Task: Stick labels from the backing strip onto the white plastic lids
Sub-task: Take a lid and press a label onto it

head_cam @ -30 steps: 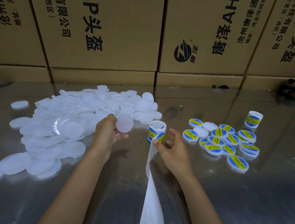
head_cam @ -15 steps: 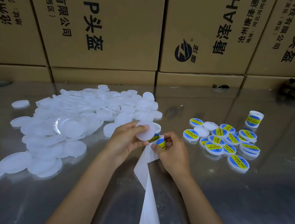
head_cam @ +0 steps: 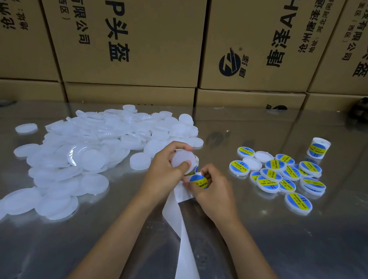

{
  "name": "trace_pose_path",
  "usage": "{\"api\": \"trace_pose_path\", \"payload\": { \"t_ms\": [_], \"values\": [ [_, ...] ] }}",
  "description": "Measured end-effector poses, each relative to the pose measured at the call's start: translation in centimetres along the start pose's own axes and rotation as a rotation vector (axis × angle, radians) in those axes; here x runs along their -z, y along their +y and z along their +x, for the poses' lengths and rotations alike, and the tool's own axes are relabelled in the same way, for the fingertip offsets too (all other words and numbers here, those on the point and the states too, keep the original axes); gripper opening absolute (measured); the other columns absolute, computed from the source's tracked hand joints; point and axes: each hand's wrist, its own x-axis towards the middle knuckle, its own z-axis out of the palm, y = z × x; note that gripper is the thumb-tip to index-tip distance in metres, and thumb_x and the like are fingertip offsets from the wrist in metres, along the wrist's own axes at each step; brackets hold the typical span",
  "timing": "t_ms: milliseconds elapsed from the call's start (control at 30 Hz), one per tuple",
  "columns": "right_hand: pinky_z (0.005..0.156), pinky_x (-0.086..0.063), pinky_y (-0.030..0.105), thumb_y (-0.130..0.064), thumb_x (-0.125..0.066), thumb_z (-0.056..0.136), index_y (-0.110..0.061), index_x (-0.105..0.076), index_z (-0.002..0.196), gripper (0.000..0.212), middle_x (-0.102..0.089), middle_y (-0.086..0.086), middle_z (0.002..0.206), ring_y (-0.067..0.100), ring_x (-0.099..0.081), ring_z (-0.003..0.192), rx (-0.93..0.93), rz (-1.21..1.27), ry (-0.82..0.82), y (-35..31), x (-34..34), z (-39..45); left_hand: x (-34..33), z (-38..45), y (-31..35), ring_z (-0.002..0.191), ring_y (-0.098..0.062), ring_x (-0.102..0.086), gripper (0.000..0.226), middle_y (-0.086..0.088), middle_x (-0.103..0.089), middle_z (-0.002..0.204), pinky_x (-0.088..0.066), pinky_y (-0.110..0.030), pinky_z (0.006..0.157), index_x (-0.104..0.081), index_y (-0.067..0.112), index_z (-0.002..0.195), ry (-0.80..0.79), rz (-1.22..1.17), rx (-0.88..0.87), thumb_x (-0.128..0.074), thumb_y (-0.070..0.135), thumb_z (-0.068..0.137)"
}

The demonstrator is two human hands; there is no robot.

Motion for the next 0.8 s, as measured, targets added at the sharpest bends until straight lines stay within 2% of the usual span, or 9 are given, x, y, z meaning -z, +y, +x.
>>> {"api": "trace_pose_path", "payload": {
  "t_ms": [67,100,167,233,333,433,500,667,800],
  "values": [
    [0.053,-0.034,0.023,-0.039,-0.081,0.075,-0.022,-0.043,0.071,0.042,-0.050,-0.008,0.065,0.010,-0.044,0.061,-0.010,-0.023,-0.005,-0.1,0.0,0.0,-0.1,0.1,-0.2,0.108,0.000,-0.059,0.036,0.031,-0.062,0.103,-0.057,-0.041,0.091,-0.065,0.034,0.100,0.012,0.065,-0.028,-0.076,0.006,0.081],
    [0.054,-0.037,0.026,-0.039,-0.080,0.075,-0.023,-0.043,0.072,0.041,-0.052,-0.007,0.067,0.010,-0.046,0.062,-0.017,-0.037,-0.013,-0.1,0.0,0.0,-0.1,0.0,-0.3,0.106,0.007,-0.056,0.039,0.035,-0.060,0.104,-0.055,-0.032,0.091,-0.063,0.035,0.101,0.016,0.092,-0.041,-0.082,0.012,0.077],
    [0.059,-0.044,0.034,-0.041,-0.075,0.073,-0.025,-0.044,0.073,0.036,-0.057,-0.005,0.074,0.012,-0.050,0.067,-0.020,-0.058,-0.027,-0.4,0.0,-0.2,-0.2,-0.1,-0.2,0.103,0.016,-0.051,0.047,0.039,-0.056,0.103,-0.046,-0.009,0.082,-0.058,0.038,0.102,0.003,0.118,-0.058,-0.088,0.020,0.070],
    [0.061,-0.046,0.037,-0.046,-0.067,0.070,-0.028,-0.043,0.073,0.030,-0.060,-0.005,0.078,0.014,-0.052,0.071,-0.012,-0.079,-0.028,-0.7,0.1,-0.4,-0.3,-0.3,-0.2,0.100,0.018,-0.049,0.052,0.042,-0.053,0.102,-0.039,-0.001,0.073,-0.054,0.040,0.104,-0.016,0.136,-0.053,-0.089,0.021,0.070],
    [0.063,-0.047,0.036,-0.040,-0.074,0.072,-0.033,-0.044,0.072,0.030,-0.060,-0.008,0.078,0.011,-0.053,0.072,0.011,-0.071,-0.047,-1.0,0.1,-0.5,-0.4,-0.3,-0.4,0.096,0.018,-0.050,0.053,0.039,-0.054,0.102,-0.041,-0.002,0.070,-0.053,0.040,0.105,-0.002,0.134,-0.046,-0.084,0.013,0.073],
    [0.057,-0.038,0.022,-0.030,-0.082,0.073,-0.032,-0.052,0.074,0.030,-0.055,-0.016,0.064,0.004,-0.048,0.061,-0.003,-0.022,-0.068,-1.2,0.1,-0.5,-0.1,0.0,-0.5,0.092,0.023,-0.049,0.052,0.029,-0.055,0.106,-0.041,-0.001,0.066,-0.051,0.042,0.104,0.032,0.164,-0.043,-0.080,0.009,0.076],
    [0.054,-0.037,0.017,-0.023,-0.084,0.073,-0.028,-0.059,0.076,0.026,-0.053,-0.021,0.057,0.004,-0.047,0.056,-0.054,0.052,-0.088,-1.2,0.2,-0.3,0.2,0.1,-0.8,0.091,0.025,-0.047,0.051,0.028,-0.054,0.107,-0.040,0.000,0.064,-0.050,0.042,0.104,0.055,0.198,-0.036,-0.080,0.011,0.077],
    [0.055,-0.040,0.013,-0.006,-0.076,0.081,-0.017,-0.066,0.078,0.016,-0.057,-0.003,0.063,0.009,-0.049,0.056,-0.148,0.203,-0.156,-1.5,0.6,-0.1,0.8,0.6,-1.5,0.090,0.031,-0.042,0.051,0.028,-0.051,0.103,-0.039,0.002,0.062,-0.049,0.038,0.111,0.094,0.246,0.001,-0.080,0.012,0.080],
    [0.056,-0.043,0.011,0.001,-0.072,0.082,-0.011,-0.065,0.077,0.014,-0.059,0.002,0.066,0.011,-0.051,0.059,-0.199,0.280,-0.193,-1.9,0.8,-0.2,0.9,0.8,-1.8,0.087,0.032,-0.042,0.048,0.024,-0.051,0.101,-0.038,0.002,0.059,-0.050,0.034,0.111,0.102,0.249,0.014,-0.079,0.009,0.080]
  ]
}}
